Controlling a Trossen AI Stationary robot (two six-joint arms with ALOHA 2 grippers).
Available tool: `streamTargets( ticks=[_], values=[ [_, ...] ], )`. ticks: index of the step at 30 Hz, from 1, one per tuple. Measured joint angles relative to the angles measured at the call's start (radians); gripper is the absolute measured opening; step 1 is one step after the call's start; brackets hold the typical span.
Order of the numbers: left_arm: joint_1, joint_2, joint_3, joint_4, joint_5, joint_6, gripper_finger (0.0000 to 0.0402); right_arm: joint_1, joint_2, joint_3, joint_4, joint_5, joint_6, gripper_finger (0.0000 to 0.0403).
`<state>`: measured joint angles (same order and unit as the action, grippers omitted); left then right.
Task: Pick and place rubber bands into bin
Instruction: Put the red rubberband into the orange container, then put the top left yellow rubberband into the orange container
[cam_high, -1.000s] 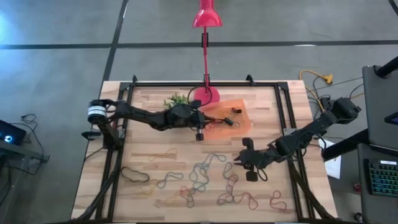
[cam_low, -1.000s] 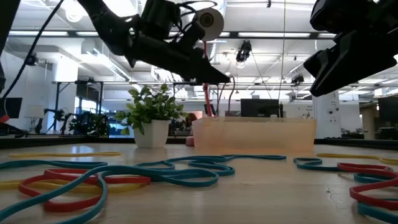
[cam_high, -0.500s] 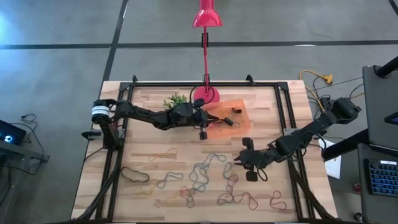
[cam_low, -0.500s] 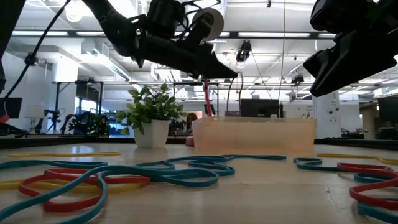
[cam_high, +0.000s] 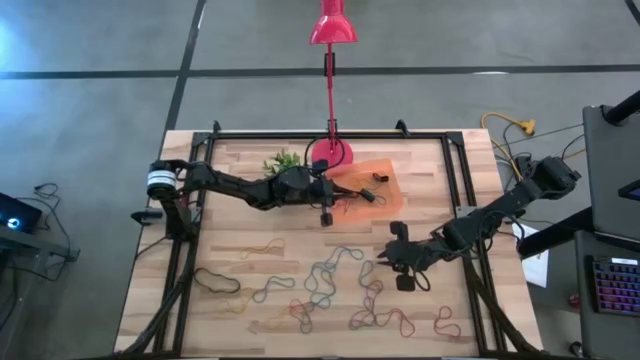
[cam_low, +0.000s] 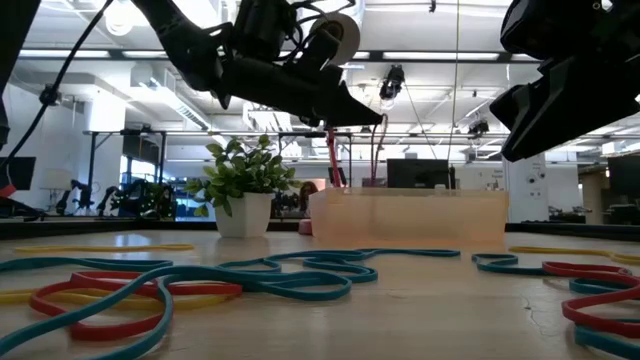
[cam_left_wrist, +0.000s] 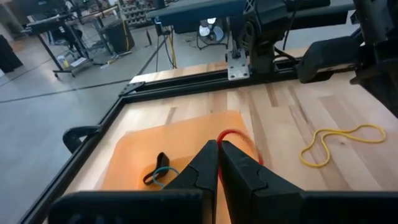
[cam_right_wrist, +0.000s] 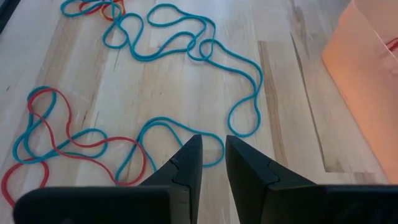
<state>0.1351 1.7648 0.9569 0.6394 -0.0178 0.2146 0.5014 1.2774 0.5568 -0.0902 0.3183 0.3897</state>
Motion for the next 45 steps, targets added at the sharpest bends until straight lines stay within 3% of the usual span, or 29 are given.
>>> streamTargets(
  ticks=[11,21,28,30,35,45],
  values=[
    [0.000,0.000,0.000,0.001,0.000,-0.001,0.0002,0.000,0.000,0.000,0.002,0.004,0.003,0.0061],
    [-0.002,0.000,0.000,0.001,0.000,-0.001,0.0069,0.000,0.000,0.000,0.003,0.007,0.003,0.0061],
    [-0.019,0.000,-0.001,-0.001,0.000,0.000,0.0080,0.000,0.000,0.000,0.003,0.007,0.000,0.0061],
    [-0.018,-0.002,0.004,-0.055,-0.002,-0.002,0.0079,0.000,0.000,0.000,0.003,0.023,0.000,0.0061],
    [-0.008,-0.002,0.092,-0.386,-0.043,-0.083,0.0079,0.000,0.000,0.000,0.003,0.049,-0.004,0.0061],
    [-0.023,-0.028,0.134,-0.422,-0.040,-0.053,0.0079,-0.002,0.000,0.002,0.027,0.054,-0.032,0.0061]
  ],
)
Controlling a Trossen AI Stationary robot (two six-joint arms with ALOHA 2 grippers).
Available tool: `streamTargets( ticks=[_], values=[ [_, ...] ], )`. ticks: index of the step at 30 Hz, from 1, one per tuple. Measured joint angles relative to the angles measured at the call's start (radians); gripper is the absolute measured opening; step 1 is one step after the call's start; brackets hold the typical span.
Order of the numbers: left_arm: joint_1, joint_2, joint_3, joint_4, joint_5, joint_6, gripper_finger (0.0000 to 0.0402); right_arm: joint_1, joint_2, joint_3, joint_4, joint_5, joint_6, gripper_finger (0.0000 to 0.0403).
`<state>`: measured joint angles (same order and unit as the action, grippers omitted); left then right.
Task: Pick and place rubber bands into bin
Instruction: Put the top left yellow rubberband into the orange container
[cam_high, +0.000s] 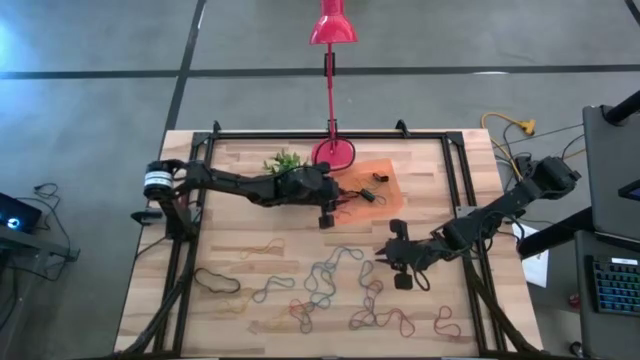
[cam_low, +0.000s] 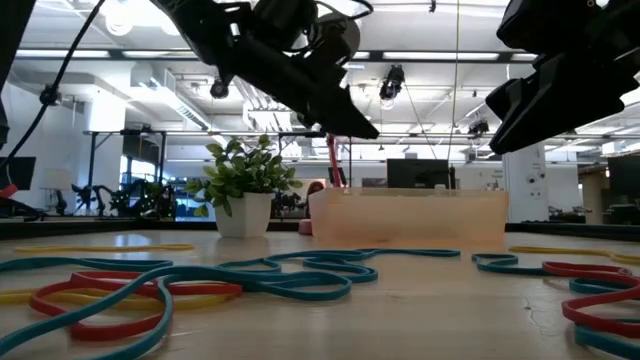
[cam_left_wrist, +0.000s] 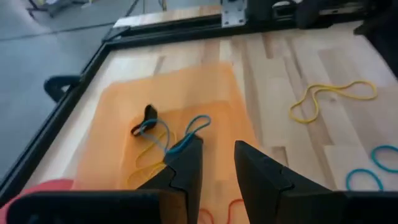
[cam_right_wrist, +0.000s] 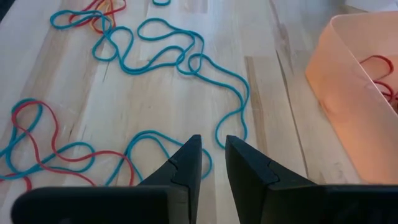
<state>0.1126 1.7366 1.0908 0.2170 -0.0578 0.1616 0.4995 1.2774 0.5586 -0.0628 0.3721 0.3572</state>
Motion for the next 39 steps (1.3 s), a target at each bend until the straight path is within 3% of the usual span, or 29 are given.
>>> streamTargets(
  ticks=[7,16,22,28,39],
  values=[
    [-0.073,-0.105,-0.001,-0.376,0.040,-0.057,0.0079,0.000,0.000,-0.003,-0.002,-0.002,-0.014,0.0061],
    [-0.249,-0.196,-0.032,-0.872,0.046,-0.352,0.0079,-0.003,0.000,-0.003,0.003,0.030,-0.073,0.0061],
    [-0.327,-0.198,-0.140,-0.915,0.045,-0.469,0.0079,-0.003,0.000,-0.003,0.013,0.050,-0.075,0.0061],
    [-0.329,-0.198,-0.259,-0.915,0.042,-0.589,0.0079,-0.003,0.000,-0.003,0.025,0.050,-0.073,0.0061],
    [-0.329,-0.201,-0.349,-0.832,0.046,-0.601,0.0079,-0.002,0.000,-0.003,0.047,0.049,-0.070,0.0061]
  ],
)
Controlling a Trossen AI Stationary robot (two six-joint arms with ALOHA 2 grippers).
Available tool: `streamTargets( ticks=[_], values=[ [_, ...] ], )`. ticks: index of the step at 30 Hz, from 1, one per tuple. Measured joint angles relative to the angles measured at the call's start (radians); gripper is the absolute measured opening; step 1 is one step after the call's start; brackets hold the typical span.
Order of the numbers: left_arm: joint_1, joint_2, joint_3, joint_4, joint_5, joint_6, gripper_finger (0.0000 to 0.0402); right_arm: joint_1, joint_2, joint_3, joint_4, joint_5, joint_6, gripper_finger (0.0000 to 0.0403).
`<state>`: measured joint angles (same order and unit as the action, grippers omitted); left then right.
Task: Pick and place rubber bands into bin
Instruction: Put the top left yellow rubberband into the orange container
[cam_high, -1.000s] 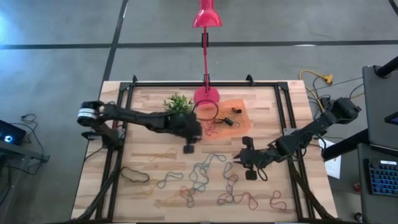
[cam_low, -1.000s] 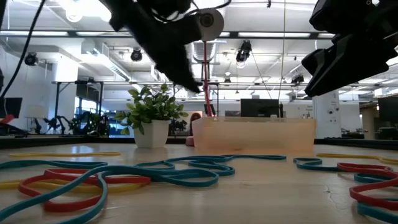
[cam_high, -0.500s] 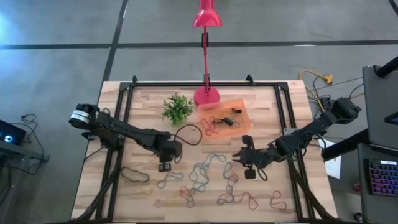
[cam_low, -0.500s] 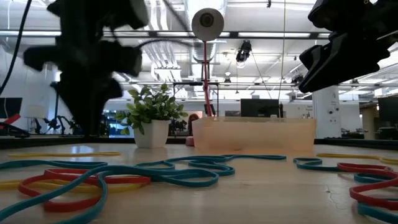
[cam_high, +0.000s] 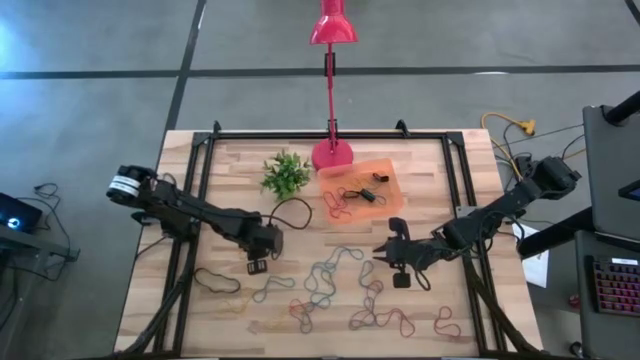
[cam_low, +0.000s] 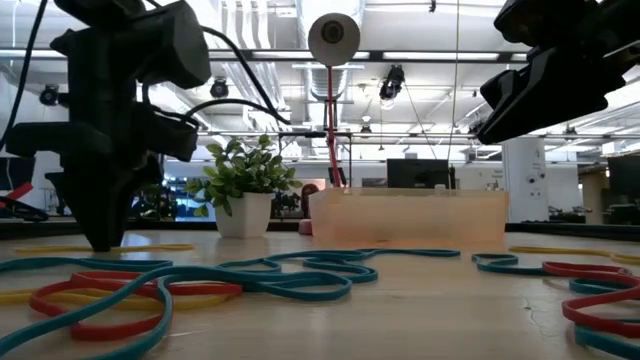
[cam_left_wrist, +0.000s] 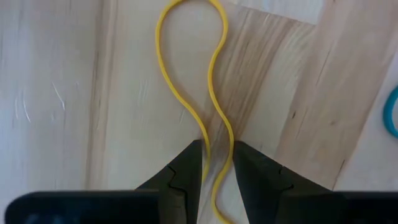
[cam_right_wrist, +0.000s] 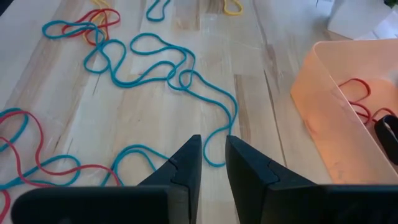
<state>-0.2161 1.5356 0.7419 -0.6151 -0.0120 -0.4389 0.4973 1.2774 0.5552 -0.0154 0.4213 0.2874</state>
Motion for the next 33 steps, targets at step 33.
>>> streamTargets(
  ticks=[33],
  values=[
    [-0.001,-0.015,0.026,0.348,-0.003,0.150,0.0000,-0.001,0.000,0.000,0.004,-0.001,0.000,0.0061]
  ],
)
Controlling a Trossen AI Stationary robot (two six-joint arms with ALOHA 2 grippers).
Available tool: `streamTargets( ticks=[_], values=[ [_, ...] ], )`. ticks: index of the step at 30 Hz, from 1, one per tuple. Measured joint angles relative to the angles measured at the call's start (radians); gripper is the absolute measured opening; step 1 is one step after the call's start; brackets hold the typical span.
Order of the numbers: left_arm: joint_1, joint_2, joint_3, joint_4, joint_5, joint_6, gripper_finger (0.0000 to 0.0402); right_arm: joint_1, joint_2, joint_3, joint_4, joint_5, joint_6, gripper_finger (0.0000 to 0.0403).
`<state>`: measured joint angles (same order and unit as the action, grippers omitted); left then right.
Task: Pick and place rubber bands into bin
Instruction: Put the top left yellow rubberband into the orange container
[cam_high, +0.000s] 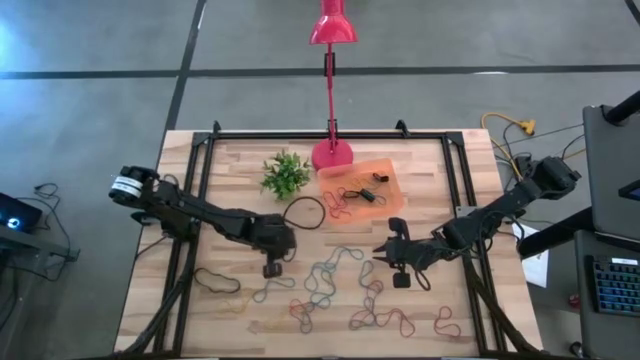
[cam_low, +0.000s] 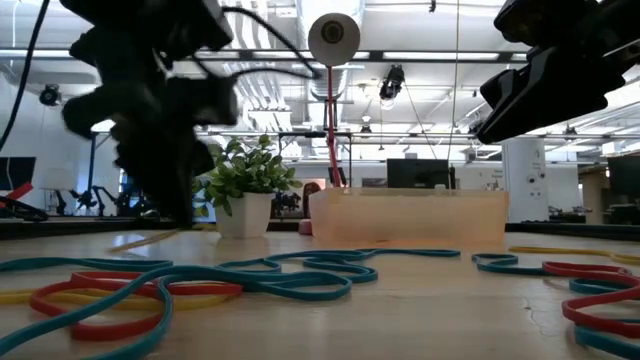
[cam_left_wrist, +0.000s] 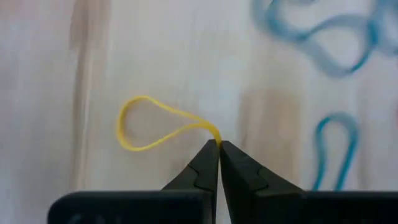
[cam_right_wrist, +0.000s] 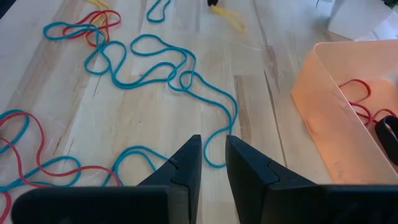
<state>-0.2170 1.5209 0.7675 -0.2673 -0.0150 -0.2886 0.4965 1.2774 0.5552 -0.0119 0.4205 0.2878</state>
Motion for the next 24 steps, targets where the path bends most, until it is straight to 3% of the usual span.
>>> streamTargets(
  ticks=[17,24],
  values=[
    [0.002,-0.032,-0.005,0.581,0.035,0.311,0.0000,0.000,0.000,-0.002,0.001,-0.001,0.000,0.0061],
    [0.022,-0.033,-0.005,0.901,-0.076,0.526,0.0000,0.001,0.000,-0.002,0.002,-0.001,0.000,0.0061]
  ],
)
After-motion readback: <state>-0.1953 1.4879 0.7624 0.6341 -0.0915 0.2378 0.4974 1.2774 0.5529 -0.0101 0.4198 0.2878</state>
